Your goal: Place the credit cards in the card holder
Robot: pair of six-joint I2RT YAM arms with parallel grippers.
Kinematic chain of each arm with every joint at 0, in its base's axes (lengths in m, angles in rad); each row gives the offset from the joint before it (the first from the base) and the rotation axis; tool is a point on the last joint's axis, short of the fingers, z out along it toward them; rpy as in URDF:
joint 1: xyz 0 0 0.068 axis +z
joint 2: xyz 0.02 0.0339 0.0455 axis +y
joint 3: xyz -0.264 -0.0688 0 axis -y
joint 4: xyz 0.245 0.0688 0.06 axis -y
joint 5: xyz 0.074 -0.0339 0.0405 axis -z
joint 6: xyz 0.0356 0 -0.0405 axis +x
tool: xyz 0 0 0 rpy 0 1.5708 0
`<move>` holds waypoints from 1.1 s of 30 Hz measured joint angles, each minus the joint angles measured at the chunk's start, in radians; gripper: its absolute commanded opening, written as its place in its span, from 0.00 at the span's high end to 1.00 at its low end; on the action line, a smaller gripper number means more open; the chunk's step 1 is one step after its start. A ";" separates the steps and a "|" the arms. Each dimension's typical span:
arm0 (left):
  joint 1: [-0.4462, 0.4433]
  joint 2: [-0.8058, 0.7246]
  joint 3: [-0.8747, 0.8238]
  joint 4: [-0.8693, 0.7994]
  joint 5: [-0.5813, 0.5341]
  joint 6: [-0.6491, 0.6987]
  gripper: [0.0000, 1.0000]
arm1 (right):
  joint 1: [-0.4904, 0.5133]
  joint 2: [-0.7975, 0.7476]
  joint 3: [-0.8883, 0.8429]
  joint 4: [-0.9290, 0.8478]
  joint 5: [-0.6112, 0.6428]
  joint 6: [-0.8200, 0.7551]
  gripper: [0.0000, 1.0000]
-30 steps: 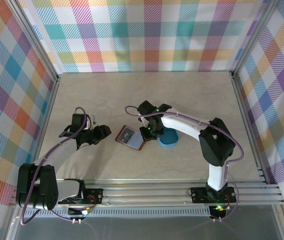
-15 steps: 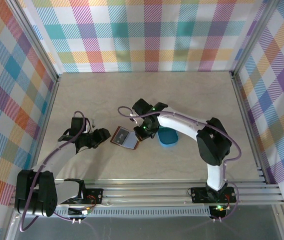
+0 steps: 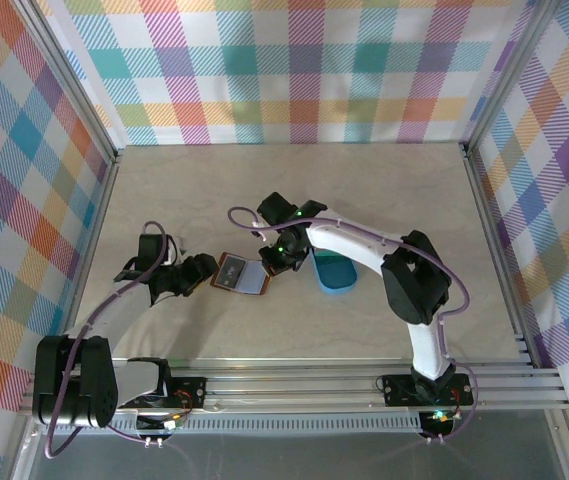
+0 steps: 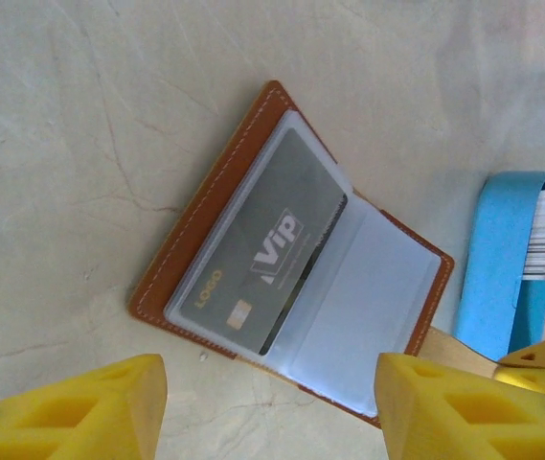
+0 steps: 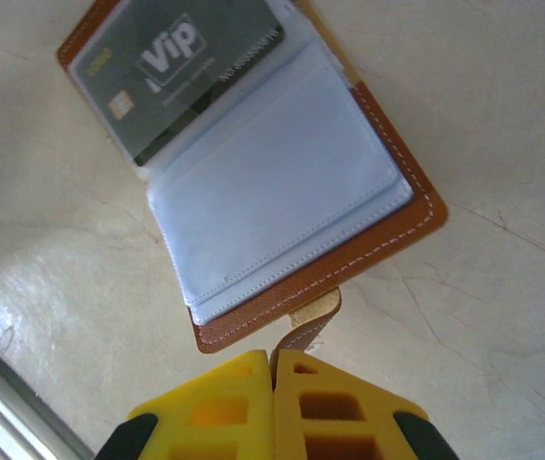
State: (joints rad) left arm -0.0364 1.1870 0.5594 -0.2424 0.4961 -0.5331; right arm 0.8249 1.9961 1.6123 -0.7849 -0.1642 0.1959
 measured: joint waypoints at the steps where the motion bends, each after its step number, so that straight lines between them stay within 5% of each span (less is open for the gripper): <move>1: 0.000 0.007 0.000 0.011 0.006 0.003 0.39 | -0.002 0.005 0.000 0.003 0.005 0.009 1.00; 7: 0.000 0.063 0.001 0.047 0.009 0.023 0.33 | -0.035 0.034 0.026 0.016 0.034 0.059 1.00; 14: -0.003 0.128 0.015 0.071 -0.016 0.057 0.21 | -0.055 0.055 0.064 0.035 0.050 0.110 0.58; 17: -0.014 0.150 0.024 0.097 -0.016 0.066 0.21 | -0.055 0.055 0.064 0.045 0.047 0.144 0.51; 33: -0.031 0.210 0.029 0.167 -0.016 0.077 0.25 | -0.052 0.054 0.042 0.083 0.036 0.277 0.51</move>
State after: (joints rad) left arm -0.0673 1.3972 0.5880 -0.0750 0.4797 -0.4561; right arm 0.7727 2.0499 1.6539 -0.7017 -0.1280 0.4728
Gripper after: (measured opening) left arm 0.748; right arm 0.489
